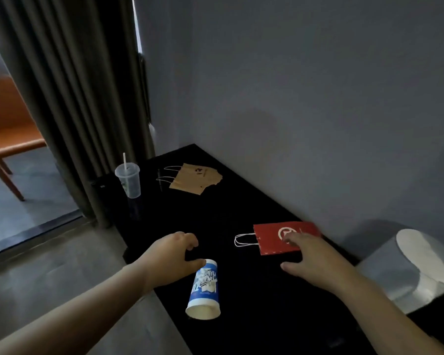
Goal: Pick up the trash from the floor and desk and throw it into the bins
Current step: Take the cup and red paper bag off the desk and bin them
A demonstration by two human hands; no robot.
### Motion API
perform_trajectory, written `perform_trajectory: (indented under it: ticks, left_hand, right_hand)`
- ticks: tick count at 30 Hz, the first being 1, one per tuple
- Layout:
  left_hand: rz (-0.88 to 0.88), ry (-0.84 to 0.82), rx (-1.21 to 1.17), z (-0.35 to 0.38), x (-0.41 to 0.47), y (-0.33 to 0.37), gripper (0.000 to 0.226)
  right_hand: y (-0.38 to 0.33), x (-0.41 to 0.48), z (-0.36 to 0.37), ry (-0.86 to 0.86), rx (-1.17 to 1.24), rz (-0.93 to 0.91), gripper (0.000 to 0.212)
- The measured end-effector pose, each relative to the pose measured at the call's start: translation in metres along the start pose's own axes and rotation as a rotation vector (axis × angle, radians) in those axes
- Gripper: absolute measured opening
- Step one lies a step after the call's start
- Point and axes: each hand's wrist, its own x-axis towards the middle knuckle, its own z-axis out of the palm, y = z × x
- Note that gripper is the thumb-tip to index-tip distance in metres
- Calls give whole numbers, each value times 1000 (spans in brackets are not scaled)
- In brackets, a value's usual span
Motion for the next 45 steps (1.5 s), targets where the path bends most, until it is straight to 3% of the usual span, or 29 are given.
perform_trajectory:
  ticks: [9, 18, 22, 27, 35, 45]
  left_hand:
    - [-35, -221, 25, 47, 50, -57, 56]
    - [-167, -299, -44, 101, 67, -66, 56]
    - [-230, -308, -109, 124, 73, -54, 60]
    - [-298, -393, -124, 144, 84, -43, 95]
    - [-281, -411, -19, 167, 110, -22, 102]
    - [-306, -418, 40, 180, 124, -17, 109]
  right_hand:
    - [-22, 14, 54, -66, 97, 213, 60]
    - [-8, 20, 82, -131, 139, 322, 61]
    - [-1, 29, 89, -129, 200, 339, 60]
    - [14, 33, 93, -134, 234, 339, 59]
    - [54, 24, 96, -119, 304, 374, 58]
    - [86, 52, 109, -218, 314, 342, 64]
